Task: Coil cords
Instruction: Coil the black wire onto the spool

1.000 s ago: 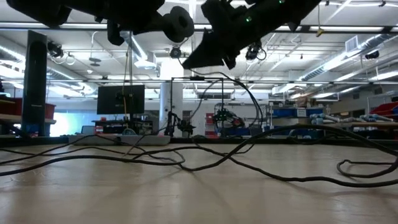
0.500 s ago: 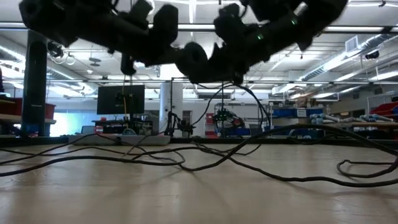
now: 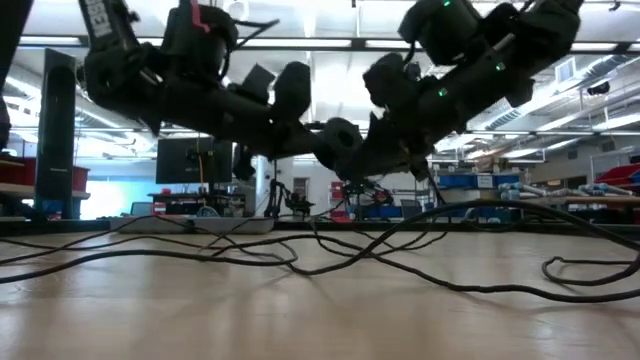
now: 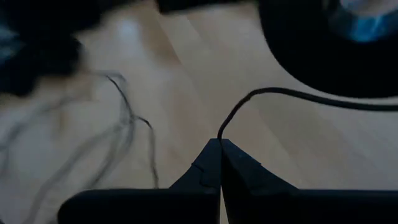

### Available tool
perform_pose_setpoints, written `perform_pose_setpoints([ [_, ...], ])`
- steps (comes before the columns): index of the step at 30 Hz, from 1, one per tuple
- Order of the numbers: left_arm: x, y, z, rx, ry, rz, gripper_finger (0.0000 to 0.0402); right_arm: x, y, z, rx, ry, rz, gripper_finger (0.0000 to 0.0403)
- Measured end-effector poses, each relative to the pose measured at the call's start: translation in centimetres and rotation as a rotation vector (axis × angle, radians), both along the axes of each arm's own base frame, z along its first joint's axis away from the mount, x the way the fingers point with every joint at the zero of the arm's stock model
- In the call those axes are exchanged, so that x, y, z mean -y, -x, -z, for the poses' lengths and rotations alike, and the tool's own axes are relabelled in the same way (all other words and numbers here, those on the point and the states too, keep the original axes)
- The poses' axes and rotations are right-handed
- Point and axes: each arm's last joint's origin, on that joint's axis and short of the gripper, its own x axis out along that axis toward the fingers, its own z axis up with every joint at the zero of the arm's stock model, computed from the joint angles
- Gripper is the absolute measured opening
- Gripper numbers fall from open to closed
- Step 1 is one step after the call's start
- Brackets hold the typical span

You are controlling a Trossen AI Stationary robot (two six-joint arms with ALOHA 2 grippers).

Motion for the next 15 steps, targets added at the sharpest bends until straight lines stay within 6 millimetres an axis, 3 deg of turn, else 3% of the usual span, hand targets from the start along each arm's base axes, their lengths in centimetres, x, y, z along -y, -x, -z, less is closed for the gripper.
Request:
perform_pose_setpoints([
  [9,0.1,-1.1,0.6,0.03,0.007,0.019,0.0,0.3,-1.4,4.0,-0.138,-0.065,-0.017,0.0],
  [15,0.1,-1.1,1.1,-0.03,0.003,0.026,0.0,-0.6,-2.7,2.6,0.062,0.022,-0.087,0.0],
])
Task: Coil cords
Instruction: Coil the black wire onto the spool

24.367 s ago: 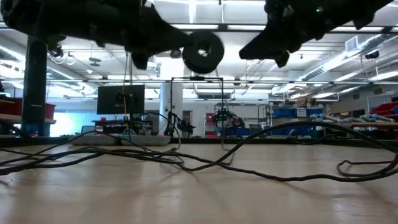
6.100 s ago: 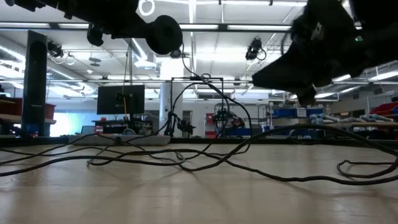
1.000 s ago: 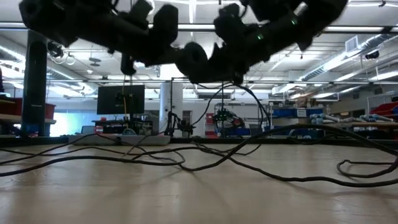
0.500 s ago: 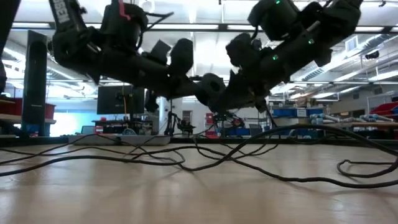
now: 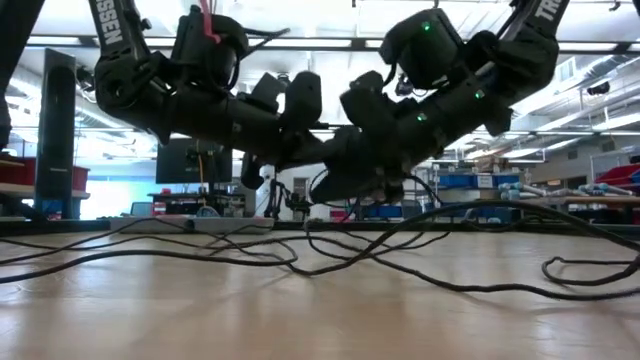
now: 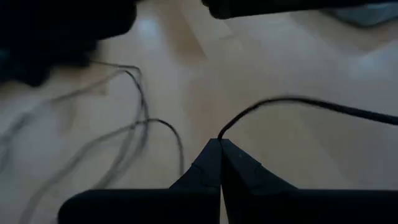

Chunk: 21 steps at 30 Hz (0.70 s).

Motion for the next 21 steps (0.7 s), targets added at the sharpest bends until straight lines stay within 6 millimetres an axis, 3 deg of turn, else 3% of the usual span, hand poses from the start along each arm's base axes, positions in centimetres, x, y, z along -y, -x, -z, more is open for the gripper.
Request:
perform_pose_setpoints([
  [10,0.2,0.1,0.8,-0.094,-0.009,0.065,0.0,1.1,0.4,-3.5,0.085,0.141,0.024,0.0],
  [21,0.3,0.2,1.4,-0.159,-0.011,0.082,0.0,2.2,2.7,-6.6,-0.016,0.233,0.128,0.0],
])
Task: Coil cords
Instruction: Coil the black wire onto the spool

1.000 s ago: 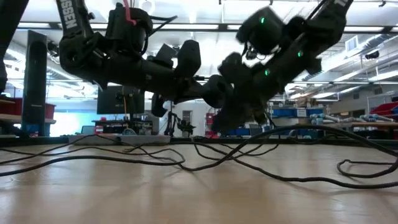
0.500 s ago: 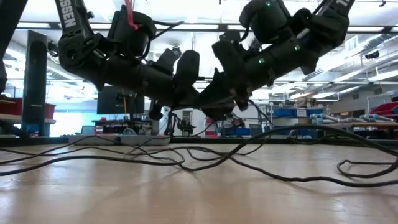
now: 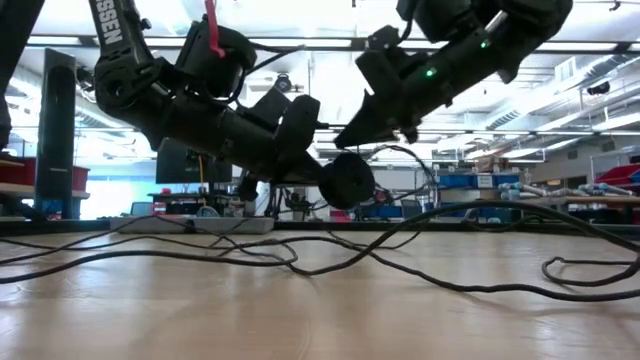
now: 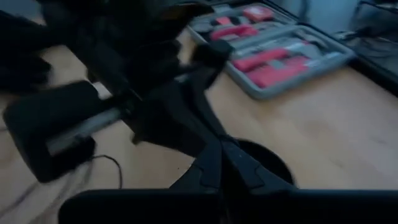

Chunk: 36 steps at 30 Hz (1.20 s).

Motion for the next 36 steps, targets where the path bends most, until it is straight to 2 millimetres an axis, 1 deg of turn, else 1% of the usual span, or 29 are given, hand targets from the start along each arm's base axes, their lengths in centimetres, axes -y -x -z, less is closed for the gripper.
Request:
perform_pose_setpoints([
  [3,0.0,0.0,0.0,0.001,0.0,-0.001,0.0,0.2,1.0,-0.7,-0.053,0.014,0.043,0.0],
  [7,0.0,0.0,-0.1,0.01,0.002,0.012,0.0,0.4,2.1,-0.5,-0.144,-0.001,0.098,0.0],
  [12,0.1,-0.1,-0.2,0.025,0.008,0.031,0.0,0.4,2.0,-0.1,-0.157,-0.014,0.106,0.0],
  [16,0.1,-0.1,-0.5,0.035,0.01,0.039,0.0,0.4,2.4,0.1,-0.193,-0.014,0.135,0.0],
  [19,0.1,0.5,-0.8,0.047,0.011,0.037,0.0,0.4,2.8,0.2,-0.221,-0.017,0.159,0.0],
  [23,-0.1,2.2,-1.7,0.079,0.004,0.006,0.0,0.1,3.2,0.6,-0.25,-0.043,0.172,0.0001],
  [25,-0.1,3.1,-2.2,0.093,0.0,-0.008,0.0,0.0,3.5,1.2,-0.261,-0.05,0.176,0.0004],
  [28,-0.2,4.0,-2.6,0.107,-0.004,-0.027,0.0,-0.3,3.5,1.5,-0.207,-0.078,0.152,0.0012],
  [32,-0.3,4.4,-2.7,0.111,-0.008,-0.043,0.0,-0.6,3.3,1.5,-0.159,-0.13,0.083,0.003],
  [36,-0.3,4.4,-2.7,0.107,-0.011,-0.055,0.0,-0.6,3.2,1.4,-0.158,-0.117,0.071,0.0054],
])
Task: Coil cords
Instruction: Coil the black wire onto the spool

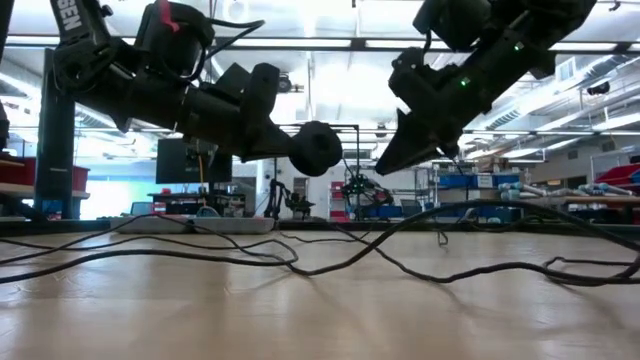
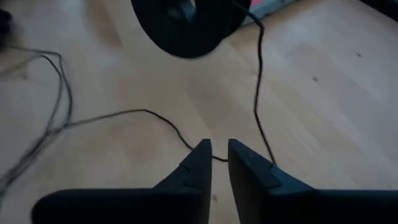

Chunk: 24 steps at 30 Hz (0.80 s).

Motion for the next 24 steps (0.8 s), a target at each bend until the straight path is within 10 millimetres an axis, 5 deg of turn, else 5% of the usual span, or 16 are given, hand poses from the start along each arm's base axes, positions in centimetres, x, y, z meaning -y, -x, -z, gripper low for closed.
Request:
perform_pose_setpoints([
  [15,0.0,0.0,-0.2,0.02,0.0,-0.003,0.0,1.4,-1.3,4.5,-0.144,0.124,0.047,0.012],
  [24,0.0,0.0,-0.2,0.013,0.002,0.009,0.0,1.6,-1.6,3.4,-0.097,0.2,0.015,0.0105],
])
